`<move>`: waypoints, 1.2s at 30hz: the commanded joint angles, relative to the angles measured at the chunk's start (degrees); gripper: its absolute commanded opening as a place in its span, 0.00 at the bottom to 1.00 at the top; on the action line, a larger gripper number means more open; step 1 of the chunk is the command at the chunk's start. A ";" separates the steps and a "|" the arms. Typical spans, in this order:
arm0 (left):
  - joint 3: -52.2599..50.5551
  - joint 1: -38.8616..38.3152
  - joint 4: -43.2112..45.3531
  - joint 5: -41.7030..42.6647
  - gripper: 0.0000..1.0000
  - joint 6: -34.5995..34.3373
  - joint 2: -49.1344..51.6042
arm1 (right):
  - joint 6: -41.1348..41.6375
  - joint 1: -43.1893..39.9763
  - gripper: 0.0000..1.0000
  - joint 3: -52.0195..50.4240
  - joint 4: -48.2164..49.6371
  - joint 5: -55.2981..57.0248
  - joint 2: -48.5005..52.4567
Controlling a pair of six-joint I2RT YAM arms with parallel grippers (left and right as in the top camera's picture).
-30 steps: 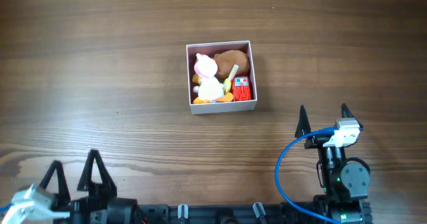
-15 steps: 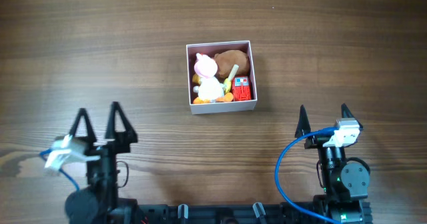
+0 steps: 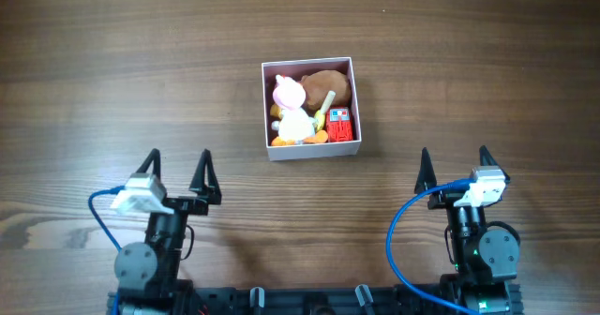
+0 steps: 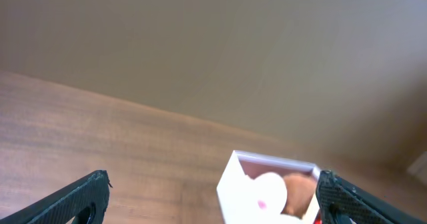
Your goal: Pack container
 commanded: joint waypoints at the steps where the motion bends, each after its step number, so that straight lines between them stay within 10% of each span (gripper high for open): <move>1: -3.30 -0.11 0.15 3.13 1.00 2.05 -0.50 | -0.59 -0.24 1.00 -0.11 0.11 0.13 -0.44; 14: -4.50 -0.17 -0.94 8.74 1.00 24.28 -0.50 | -0.57 -0.24 1.00 -0.11 0.11 0.13 -0.44; 36: -4.50 -0.15 -2.40 8.98 1.00 24.28 -0.42 | -0.57 -0.24 1.00 -0.11 0.11 0.13 -0.44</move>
